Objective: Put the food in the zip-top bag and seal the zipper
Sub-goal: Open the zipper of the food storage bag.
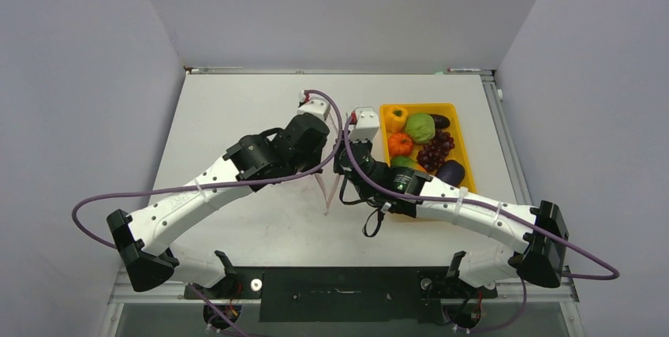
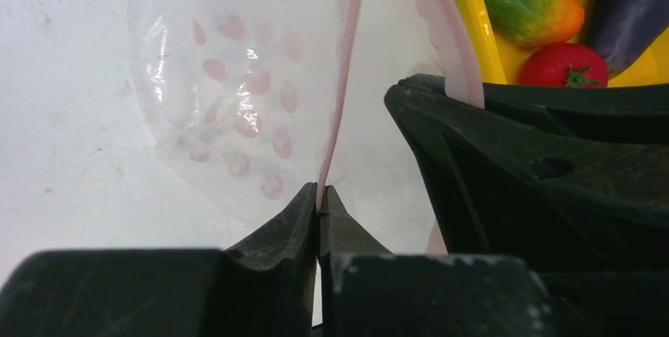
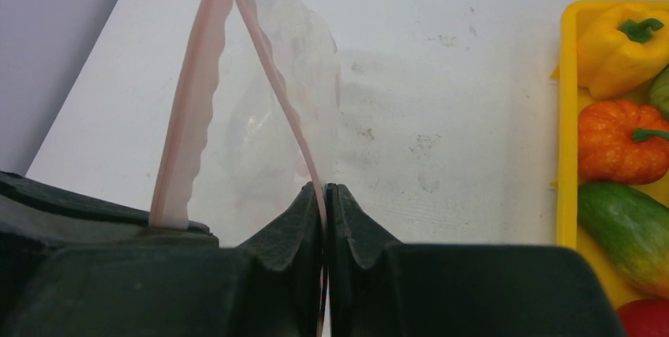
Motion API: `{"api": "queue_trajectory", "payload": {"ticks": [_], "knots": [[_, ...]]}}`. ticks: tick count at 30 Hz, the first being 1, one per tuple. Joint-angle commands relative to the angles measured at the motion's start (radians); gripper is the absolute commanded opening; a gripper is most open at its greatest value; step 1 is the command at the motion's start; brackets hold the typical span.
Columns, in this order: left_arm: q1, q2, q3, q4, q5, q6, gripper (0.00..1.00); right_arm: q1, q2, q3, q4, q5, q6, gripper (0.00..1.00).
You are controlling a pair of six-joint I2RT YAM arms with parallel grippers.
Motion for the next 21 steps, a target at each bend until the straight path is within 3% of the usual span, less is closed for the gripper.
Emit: {"api": "queue_trajectory", "payload": {"ticks": [1, 11, 21], "knots": [[-0.005, -0.032, 0.06, -0.018, -0.118, 0.013, 0.0, -0.019, -0.054, -0.017, 0.003, 0.011, 0.023, 0.05], [-0.006, -0.038, 0.115, -0.082, -0.207, 0.076, 0.0, -0.117, -0.069, -0.091, -0.01, -0.111, 0.054, 0.05], [-0.022, 0.024, 0.217, -0.257, -0.367, 0.149, 0.0, -0.203, 0.033, -0.122, 0.058, -0.248, 0.058, 0.05]]}}
